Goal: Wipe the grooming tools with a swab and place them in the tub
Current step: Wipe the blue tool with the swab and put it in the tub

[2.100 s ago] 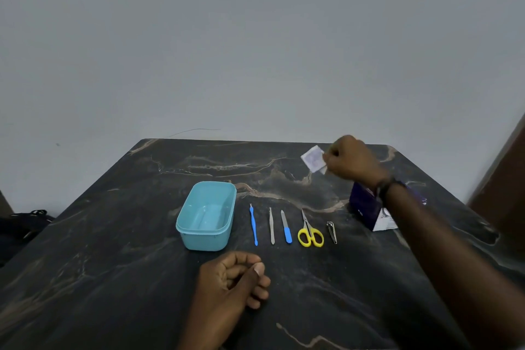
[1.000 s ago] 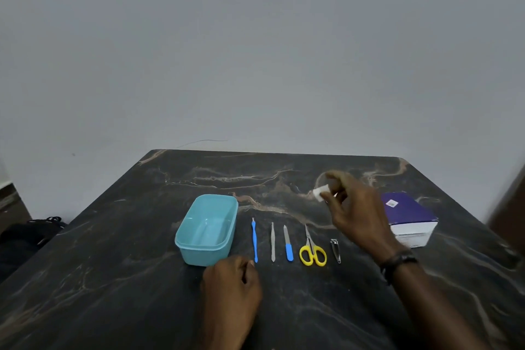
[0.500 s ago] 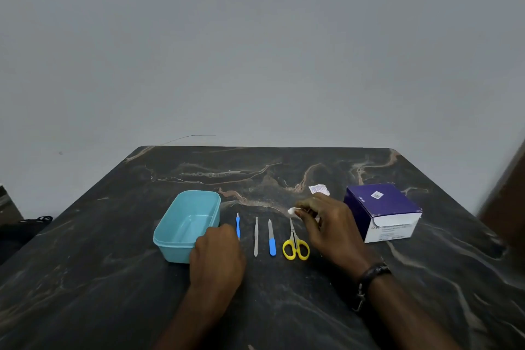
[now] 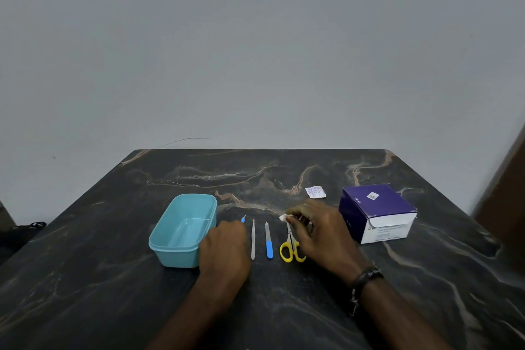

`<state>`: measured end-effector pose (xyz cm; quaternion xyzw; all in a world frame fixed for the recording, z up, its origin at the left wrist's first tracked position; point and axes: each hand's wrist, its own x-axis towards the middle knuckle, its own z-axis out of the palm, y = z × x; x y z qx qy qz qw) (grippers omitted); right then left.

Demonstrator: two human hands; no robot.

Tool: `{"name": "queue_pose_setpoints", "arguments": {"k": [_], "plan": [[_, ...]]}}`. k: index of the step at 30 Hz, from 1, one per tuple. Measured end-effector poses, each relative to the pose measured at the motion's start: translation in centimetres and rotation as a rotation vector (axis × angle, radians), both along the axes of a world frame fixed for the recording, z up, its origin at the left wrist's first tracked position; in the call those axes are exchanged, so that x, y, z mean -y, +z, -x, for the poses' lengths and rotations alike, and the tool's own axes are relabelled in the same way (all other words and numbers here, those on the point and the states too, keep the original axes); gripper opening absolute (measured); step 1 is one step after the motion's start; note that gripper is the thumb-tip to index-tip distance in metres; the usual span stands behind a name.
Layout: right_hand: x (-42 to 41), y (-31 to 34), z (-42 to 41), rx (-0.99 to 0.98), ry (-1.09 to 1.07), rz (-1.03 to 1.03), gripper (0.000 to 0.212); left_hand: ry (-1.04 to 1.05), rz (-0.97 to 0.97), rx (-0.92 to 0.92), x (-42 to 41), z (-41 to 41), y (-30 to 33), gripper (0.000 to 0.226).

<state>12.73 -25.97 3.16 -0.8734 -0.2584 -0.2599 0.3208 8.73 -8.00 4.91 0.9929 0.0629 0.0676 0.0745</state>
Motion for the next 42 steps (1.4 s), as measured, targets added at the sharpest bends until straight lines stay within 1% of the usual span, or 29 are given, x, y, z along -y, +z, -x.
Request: {"name": "queue_pose_setpoints", "arguments": {"k": [2, 5, 7, 9, 12, 14, 18, 20, 23, 26, 30, 34, 38, 41, 42], "plan": [[-0.1, 0.1, 0.1, -0.003, -0.022, -0.021, 0.008, 0.016, 0.043, 0.064, 0.2, 0.2, 0.3, 0.016], [-0.2, 0.0, 0.0, -0.005, -0.091, -0.086, 0.01, -0.003, 0.188, 0.275, 0.2, -0.3, 0.9, 0.026], [-0.2, -0.1, -0.1, -0.014, -0.136, -0.158, 0.01, -0.118, 0.363, 0.408, 0.4, -1.2, 1.2, 0.031], [-0.3, 0.0, -0.1, -0.041, -0.157, -0.271, 0.009, -0.236, 0.508, 0.492, 0.8, -2.2, 1.5, 0.034], [-0.6, 0.4, 0.1, -0.194, -0.127, -0.548, 0.015, -0.347, 0.713, 0.527, 1.6, -3.5, 1.5, 0.024], [-0.8, 0.7, 0.0, -0.288, -0.093, -0.707, 0.014, -0.372, 0.808, 0.516, 2.2, -4.2, 1.0, 0.02], [-0.7, 1.3, -0.2, -0.419, -0.043, -1.021, 0.012, -0.38, 0.998, 0.449, 3.1, -4.4, -0.2, 0.015], [-0.6, 1.6, -0.1, -0.465, -0.027, -1.097, 0.012, -0.388, 1.097, 0.381, 3.4, -4.0, -0.9, 0.013], [-0.6, 1.7, -0.1, -0.52, 0.018, -1.153, 0.01, -0.393, 1.193, 0.241, 3.7, -3.3, -1.6, 0.012], [-0.6, 1.7, 0.0, -0.56, 0.038, -1.168, 0.01, -0.427, 1.211, 0.17, 3.7, -2.7, -1.9, 0.01], [-0.4, 1.6, -0.3, -0.612, 0.087, -1.174, 0.014, -0.422, 1.243, 0.126, 3.4, -2.7, -2.1, 0.01], [0.0, 1.6, -0.4, -0.659, 0.154, -1.117, 0.022, -0.412, 1.277, 0.104, 3.1, -2.8, -2.3, 0.01], [0.0, 1.5, -0.4, -0.632, 0.16, -1.072, 0.02, -0.42, 1.277, 0.084, 2.8, -2.9, -2.4, 0.011], [0.0, 1.6, -0.3, -0.624, 0.145, -1.069, 0.04, -0.432, 1.279, 0.075, 2.7, -2.8, -2.5, 0.011], [0.0, 1.6, -0.3, -0.618, 0.138, -1.067, 0.039, -0.436, 1.281, 0.071, 2.8, -2.8, -2.5, 0.011]]}}
